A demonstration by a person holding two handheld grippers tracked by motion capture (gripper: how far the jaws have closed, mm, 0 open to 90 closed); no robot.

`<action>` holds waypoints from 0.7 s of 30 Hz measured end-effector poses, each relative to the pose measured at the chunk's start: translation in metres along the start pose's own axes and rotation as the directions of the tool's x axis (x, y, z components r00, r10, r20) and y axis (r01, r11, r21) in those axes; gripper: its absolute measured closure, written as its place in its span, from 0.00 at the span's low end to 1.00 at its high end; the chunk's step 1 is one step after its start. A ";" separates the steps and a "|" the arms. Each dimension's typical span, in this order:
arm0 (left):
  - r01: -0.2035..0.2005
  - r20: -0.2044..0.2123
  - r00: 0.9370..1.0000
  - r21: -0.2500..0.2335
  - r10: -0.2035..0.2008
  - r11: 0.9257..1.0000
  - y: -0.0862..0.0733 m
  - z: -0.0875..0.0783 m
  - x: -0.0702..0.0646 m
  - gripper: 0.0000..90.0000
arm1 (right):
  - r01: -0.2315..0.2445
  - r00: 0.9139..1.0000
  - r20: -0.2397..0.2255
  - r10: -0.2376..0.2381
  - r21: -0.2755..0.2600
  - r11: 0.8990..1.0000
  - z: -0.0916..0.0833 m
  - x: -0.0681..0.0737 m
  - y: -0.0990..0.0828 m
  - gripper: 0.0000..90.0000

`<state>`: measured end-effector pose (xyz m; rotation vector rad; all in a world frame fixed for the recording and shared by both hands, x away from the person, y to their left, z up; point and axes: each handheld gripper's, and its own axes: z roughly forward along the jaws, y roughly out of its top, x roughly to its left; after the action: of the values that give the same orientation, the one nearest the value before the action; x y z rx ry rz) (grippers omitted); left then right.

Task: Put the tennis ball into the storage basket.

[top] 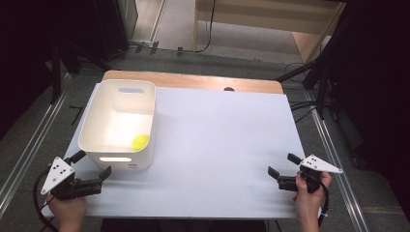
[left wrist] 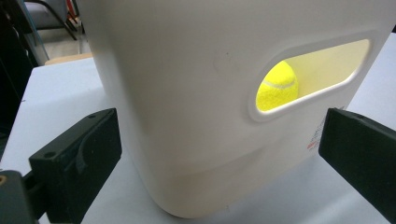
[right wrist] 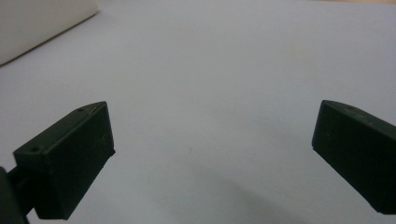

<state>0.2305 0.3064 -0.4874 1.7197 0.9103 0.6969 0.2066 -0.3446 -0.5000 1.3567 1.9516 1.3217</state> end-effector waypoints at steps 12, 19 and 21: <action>0.013 0.003 1.000 -0.010 -0.013 1.000 0.000 -0.001 0.002 0.00 | -0.041 0.999 0.011 0.042 -0.081 0.996 -0.012 -0.010 -0.021 0.00; 0.013 0.007 1.000 -0.008 -0.013 1.000 0.000 0.000 0.003 0.00 | -0.019 0.999 0.041 0.022 -0.086 0.996 -0.017 -0.014 -0.024 0.00; 0.011 0.007 1.000 -0.007 -0.011 1.000 0.000 0.000 0.003 0.00 | -0.036 0.998 0.045 0.040 -0.092 0.995 -0.020 -0.018 -0.026 0.00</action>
<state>0.2321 0.3086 -0.4873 1.7084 0.9114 0.6857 0.1867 -0.3717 -0.5165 1.3749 1.8211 1.3670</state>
